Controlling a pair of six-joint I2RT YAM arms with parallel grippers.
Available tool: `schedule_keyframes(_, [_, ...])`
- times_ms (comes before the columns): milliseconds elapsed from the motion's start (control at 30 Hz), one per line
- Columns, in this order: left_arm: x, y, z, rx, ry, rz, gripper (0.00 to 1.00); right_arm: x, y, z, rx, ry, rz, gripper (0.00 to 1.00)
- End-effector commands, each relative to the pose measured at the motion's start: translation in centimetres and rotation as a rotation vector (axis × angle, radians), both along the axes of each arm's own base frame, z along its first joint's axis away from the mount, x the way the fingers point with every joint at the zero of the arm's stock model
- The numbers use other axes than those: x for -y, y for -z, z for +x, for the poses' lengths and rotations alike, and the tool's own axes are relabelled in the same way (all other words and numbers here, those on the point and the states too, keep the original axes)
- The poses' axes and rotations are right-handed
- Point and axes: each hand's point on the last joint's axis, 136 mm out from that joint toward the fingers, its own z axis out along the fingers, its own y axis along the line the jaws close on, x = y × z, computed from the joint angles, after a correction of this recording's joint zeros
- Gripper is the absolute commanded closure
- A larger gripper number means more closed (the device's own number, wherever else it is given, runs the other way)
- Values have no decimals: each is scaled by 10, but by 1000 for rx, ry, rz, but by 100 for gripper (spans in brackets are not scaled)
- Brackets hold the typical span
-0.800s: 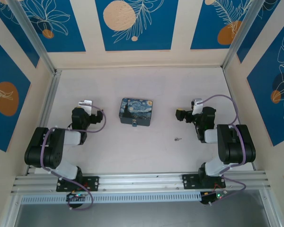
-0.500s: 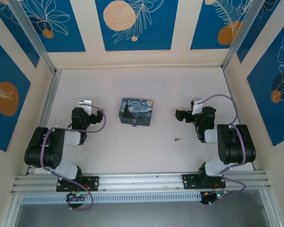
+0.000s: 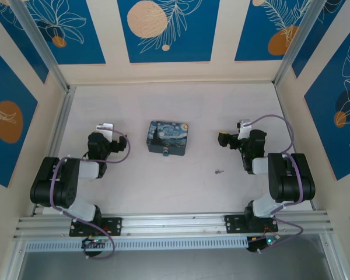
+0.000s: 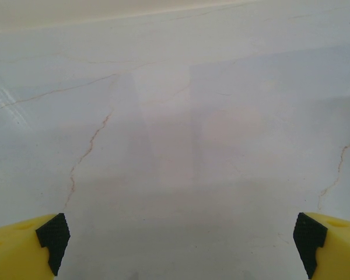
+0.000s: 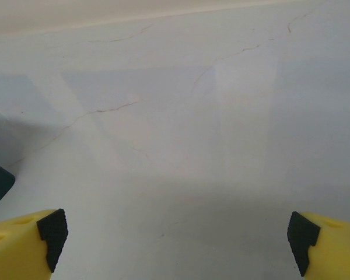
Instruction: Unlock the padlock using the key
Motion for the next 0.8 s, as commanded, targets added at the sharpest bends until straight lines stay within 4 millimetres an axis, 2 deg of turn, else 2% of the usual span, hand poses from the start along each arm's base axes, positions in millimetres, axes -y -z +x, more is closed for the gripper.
schedule_keyframes(0, [-1, -10, 5, 2, 20, 2, 0, 8, -27, 5, 51, 57, -11, 1])
schedule_keyframes(100, [-2, -32, 15, -95, 9, 11, 1, 15, -56, 3, 18, 120, -20, 1])
schedule_keyframes(200, [-4, -55, 21, -152, -29, -24, 0, 32, -93, 5, -61, 284, 165, 1])
schedule_keyframes(267, [-1, -71, 21, -185, -61, -120, 1, 51, -94, -2, -227, 475, 343, 1])
schedule_keyframes(300, [1, -78, 20, -199, -73, -168, 1, 48, -99, 0, -273, 447, 383, 1])
schedule_keyframes(367, [6, -88, 14, -244, -117, -292, 1, 25, -105, 2, -360, 341, 443, 1])
schedule_keyframes(500, [24, -86, 0, -358, -142, -495, 2, -27, -106, -9, -501, 185, 470, 8])
schedule_keyframes(567, [39, -82, -9, -401, -111, -582, 3, -57, -99, -22, -576, 113, 470, 10])
schedule_keyframes(767, [69, -80, -36, -432, -41, -704, 1, -125, -74, -65, -724, -5, 460, 11])
